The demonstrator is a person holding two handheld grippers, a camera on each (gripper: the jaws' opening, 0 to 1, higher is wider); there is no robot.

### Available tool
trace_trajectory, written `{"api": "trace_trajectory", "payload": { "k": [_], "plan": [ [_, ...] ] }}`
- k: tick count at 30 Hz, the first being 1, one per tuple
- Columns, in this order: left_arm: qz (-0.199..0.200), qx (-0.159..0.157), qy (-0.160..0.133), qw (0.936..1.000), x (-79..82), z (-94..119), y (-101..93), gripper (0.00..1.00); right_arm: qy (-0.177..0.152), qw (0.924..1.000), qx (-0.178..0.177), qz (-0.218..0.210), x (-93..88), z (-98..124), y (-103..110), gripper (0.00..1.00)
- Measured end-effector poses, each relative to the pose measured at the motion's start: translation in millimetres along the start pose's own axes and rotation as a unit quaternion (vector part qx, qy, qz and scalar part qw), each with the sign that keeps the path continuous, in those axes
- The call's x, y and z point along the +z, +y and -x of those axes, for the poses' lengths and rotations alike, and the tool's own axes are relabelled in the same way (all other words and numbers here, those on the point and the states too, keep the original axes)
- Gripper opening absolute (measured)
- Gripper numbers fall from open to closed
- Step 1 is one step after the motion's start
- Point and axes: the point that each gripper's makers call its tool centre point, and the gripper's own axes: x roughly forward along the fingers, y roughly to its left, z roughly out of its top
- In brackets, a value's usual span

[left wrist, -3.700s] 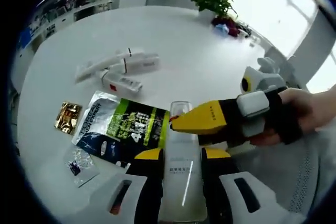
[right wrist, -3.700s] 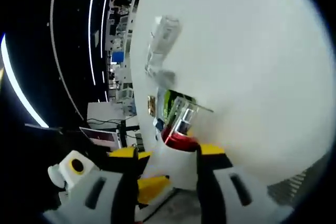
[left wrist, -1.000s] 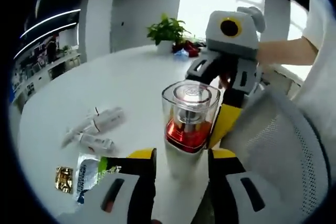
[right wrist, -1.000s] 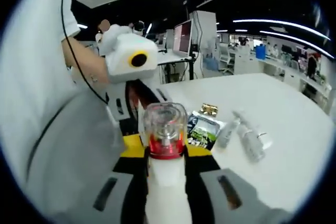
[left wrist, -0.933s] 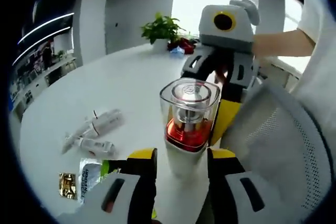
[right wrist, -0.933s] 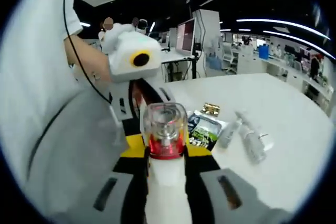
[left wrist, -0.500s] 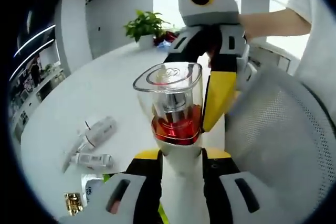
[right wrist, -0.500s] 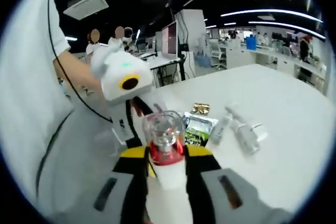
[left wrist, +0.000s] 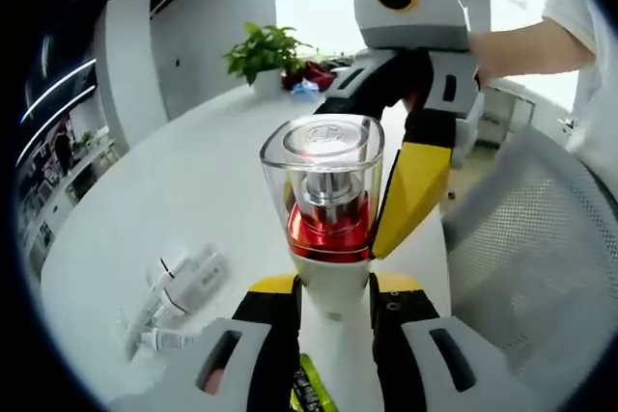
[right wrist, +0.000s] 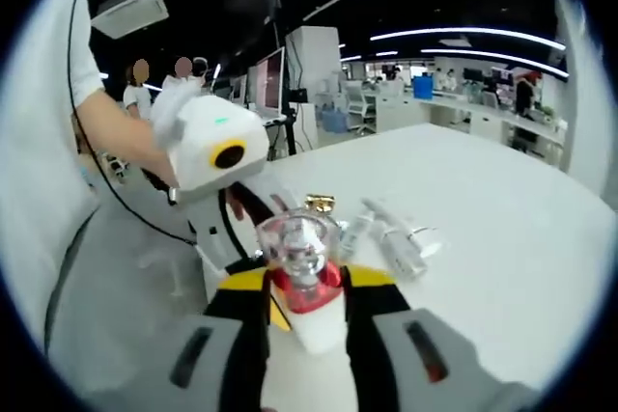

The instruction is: Arrange the skincare products in the storage area until every visible bottle or jar stands upright without overlapping.

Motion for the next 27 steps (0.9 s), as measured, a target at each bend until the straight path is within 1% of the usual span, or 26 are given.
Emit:
{"api": "trace_trajectory", "payload": {
  "k": [3,7,11,14,19,22,27],
  "plan": [
    [-0.004,-0.005,-0.003,1.0,7.0,-8,10.5,0.24,-0.002,0.9997,-0.022,-0.005,-1.2,1,-17,0.29],
    [-0.004,-0.009,-0.006,0.9999,14.7,-17,23.1,0.24,-0.003,0.9993,-0.037,-0.009,-2.7,1,-35,0.3],
    [-0.013,-0.011,0.001,0.9999,21.4,-27,37.5,0.25,-0.004,0.9988,-0.047,-0.014,-0.9,-1,-54,0.3],
    [-0.019,-0.008,0.009,0.9998,24.1,-33,47.4,0.25,-0.014,0.9982,-0.053,-0.023,0.9,-2,-69,0.29],
    [-0.027,-0.007,0.018,0.9995,30.0,-45,63.5,0.25,-0.02,0.997,-0.069,-0.029,2.3,-2,-85,0.3],
    [-0.021,-0.003,0.016,0.9996,33.8,-50,66.8,0.26,-0.023,0.9963,-0.075,-0.035,2.3,-1,-97,0.29],
    [-0.011,0.008,0.014,0.9998,38.4,-56,71.6,0.26,-0.024,0.996,-0.078,-0.037,2.4,-2,-106,0.3]
  ]
}}
